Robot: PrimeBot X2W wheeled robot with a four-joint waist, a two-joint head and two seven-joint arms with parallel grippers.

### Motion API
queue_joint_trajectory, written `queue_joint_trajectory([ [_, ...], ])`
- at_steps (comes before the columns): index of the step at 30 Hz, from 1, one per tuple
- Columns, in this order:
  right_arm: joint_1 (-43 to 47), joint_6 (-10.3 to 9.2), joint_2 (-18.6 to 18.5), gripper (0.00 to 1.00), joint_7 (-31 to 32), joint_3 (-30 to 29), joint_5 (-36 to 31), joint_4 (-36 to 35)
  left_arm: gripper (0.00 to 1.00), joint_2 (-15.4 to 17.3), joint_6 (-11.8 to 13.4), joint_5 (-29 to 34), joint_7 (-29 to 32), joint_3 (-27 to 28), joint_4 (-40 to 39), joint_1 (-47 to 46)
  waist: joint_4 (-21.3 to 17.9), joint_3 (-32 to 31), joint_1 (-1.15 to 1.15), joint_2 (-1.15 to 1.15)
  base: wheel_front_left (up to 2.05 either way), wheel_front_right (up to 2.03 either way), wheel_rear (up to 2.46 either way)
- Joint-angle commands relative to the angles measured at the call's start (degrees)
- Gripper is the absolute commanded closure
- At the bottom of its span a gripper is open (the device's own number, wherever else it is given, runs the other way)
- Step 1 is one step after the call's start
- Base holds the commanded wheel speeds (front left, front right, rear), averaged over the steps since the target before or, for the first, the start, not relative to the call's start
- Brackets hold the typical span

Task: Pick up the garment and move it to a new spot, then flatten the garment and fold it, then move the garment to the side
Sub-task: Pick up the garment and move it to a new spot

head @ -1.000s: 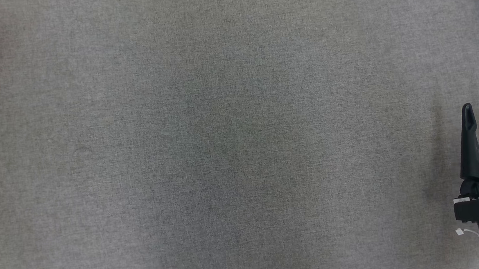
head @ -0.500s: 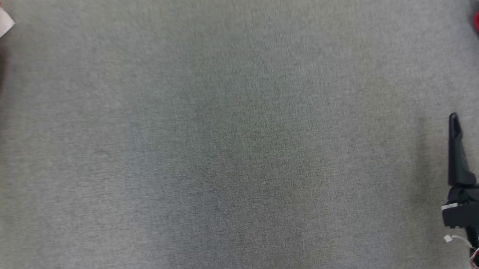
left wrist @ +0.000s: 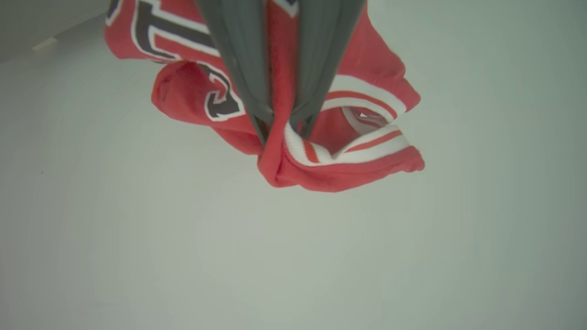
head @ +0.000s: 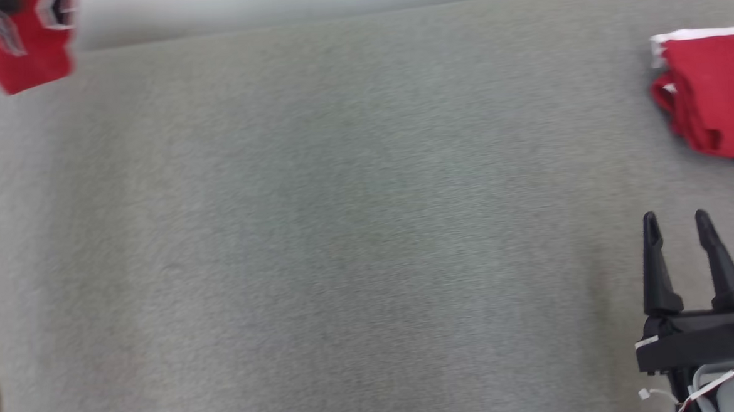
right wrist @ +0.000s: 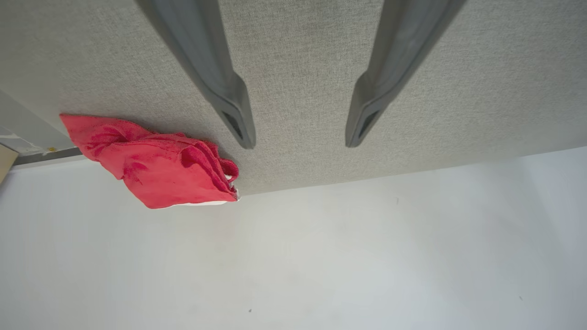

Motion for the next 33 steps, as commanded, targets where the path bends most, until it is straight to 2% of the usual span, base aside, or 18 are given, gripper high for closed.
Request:
queue_joint_trajectory([
  [1,0.84,-0.16,0.52,0.00,-0.47,0.09,0.29,0.46,1.00,-0.51,0.13,-0.87,0.78,-1.28,-2.26,0.35,-4.28,-2.67,0.01,0.00,0.00,0.00,0.00],
  [4,0.90,-0.16,1.15,0.00,-0.45,0.32,0.31,0.96,1.00,-1.58,0.11,-2.45,2.06,-3.44,-5.95,1.14,-6.21,-3.00,0.01,0.00,0.00,0.00,0.00],
  [11,1.59,-0.16,2.75,0.00,-0.49,-0.14,0.51,0.88,1.00,-7.21,0.23,-5.99,5.13,-8.57,-15.06,6.30,-11.88,-3.39,0.01,0.00,0.00,0.00,0.00],
  [15,1.62,-0.16,3.22,0.00,-0.41,0.12,0.80,0.83,1.00,-10.87,1.62,-7.03,5.16,-10.56,-17.73,12.69,-13.58,-3.19,0.01,0.00,0.00,0.00,0.00],
  [21,1.99,-0.16,3.72,0.00,-0.40,0.18,0.83,0.93,1.00,-14.72,4.16,-10.36,3.82,-13.43,-19.76,27.78,-13.91,-3.13,0.01,0.00,0.00,0.00,0.00],
  [29,1.19,-0.16,3.92,0.00,-0.40,1.64,1.12,1.60,1.00,-15.96,6.55,-12.67,0.47,-16.35,-17.11,42.69,-12.42,-2.44,0.01,0.00,0.00,0.00,0.00],
  [30,1.11,-0.16,3.96,0.00,-0.40,1.74,1.05,1.69,0.89,-16.07,6.49,-12.86,0.20,-16.95,-16.66,43.95,-12.10,-2.47,0.01,0.00,0.00,0.00,0.00],
  [32,1.04,-0.16,3.97,0.00,-0.40,1.88,1.05,1.86,0.00,-16.20,6.14,-12.61,-0.16,-18.16,-15.75,45.24,-11.27,-2.75,0.01,0.00,0.00,0.00,0.00],
  [33,1.07,-0.16,3.86,0.00,-0.40,2.05,1.08,1.94,0.00,-16.26,6.05,-12.28,-0.72,-18.55,-15.64,45.43,-10.84,-3.00,0.01,0.00,0.00,0.00,0.00],
])
